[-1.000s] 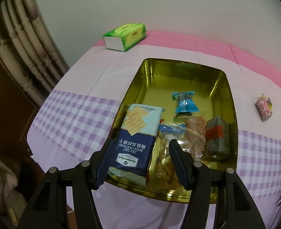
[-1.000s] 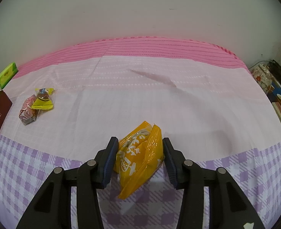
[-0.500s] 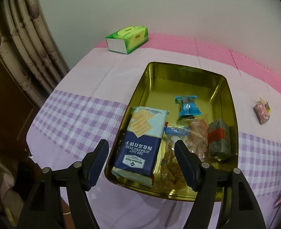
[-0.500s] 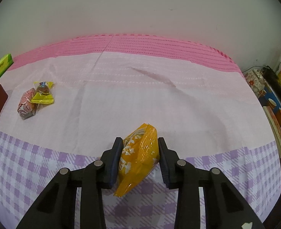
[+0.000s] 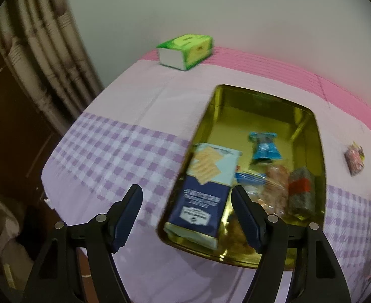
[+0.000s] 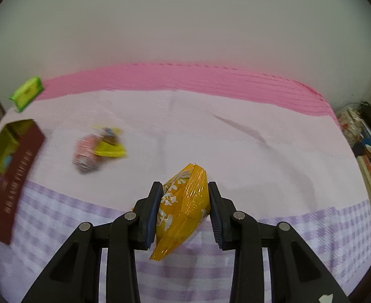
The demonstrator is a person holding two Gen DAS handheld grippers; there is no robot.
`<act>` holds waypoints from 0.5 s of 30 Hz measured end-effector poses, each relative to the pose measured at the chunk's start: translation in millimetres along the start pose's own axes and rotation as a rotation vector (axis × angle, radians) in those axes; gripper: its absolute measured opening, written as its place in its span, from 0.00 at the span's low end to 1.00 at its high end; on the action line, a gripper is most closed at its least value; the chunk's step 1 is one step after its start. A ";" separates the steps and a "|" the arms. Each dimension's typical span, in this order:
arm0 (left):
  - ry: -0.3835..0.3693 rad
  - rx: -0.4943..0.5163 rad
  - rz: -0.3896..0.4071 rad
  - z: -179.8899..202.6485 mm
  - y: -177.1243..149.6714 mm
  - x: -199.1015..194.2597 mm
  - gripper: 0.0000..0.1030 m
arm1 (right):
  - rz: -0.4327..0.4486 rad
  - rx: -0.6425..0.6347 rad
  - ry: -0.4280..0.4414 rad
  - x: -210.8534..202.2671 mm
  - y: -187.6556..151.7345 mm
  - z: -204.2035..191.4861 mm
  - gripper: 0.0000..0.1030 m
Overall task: Organize snacks
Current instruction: 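Carry the yellow snack packet over the tin with the right tool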
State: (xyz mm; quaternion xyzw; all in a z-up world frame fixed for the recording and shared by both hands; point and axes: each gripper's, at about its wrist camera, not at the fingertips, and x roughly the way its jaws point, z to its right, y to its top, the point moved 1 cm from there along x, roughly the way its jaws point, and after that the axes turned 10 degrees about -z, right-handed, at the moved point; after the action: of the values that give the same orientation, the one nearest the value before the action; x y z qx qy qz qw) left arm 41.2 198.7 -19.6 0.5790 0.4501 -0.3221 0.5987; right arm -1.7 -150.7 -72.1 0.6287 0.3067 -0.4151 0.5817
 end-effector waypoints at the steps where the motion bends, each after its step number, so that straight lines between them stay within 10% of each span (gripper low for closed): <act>1: 0.005 -0.018 -0.001 -4.0 1.1 0.6 0.71 | 0.003 -0.009 0.020 -2.8 2.4 -7.9 0.31; 15: 0.142 -0.131 -0.017 -34.6 4.6 9.6 0.72 | 0.000 -0.223 0.312 -30.1 9.0 -172.8 0.32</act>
State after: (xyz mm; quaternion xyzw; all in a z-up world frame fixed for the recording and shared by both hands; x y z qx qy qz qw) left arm 43.3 234.6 -23.9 0.5560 0.5164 -0.2553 0.5992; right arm 20.6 21.4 -45.0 0.6172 0.4372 -0.2760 0.5931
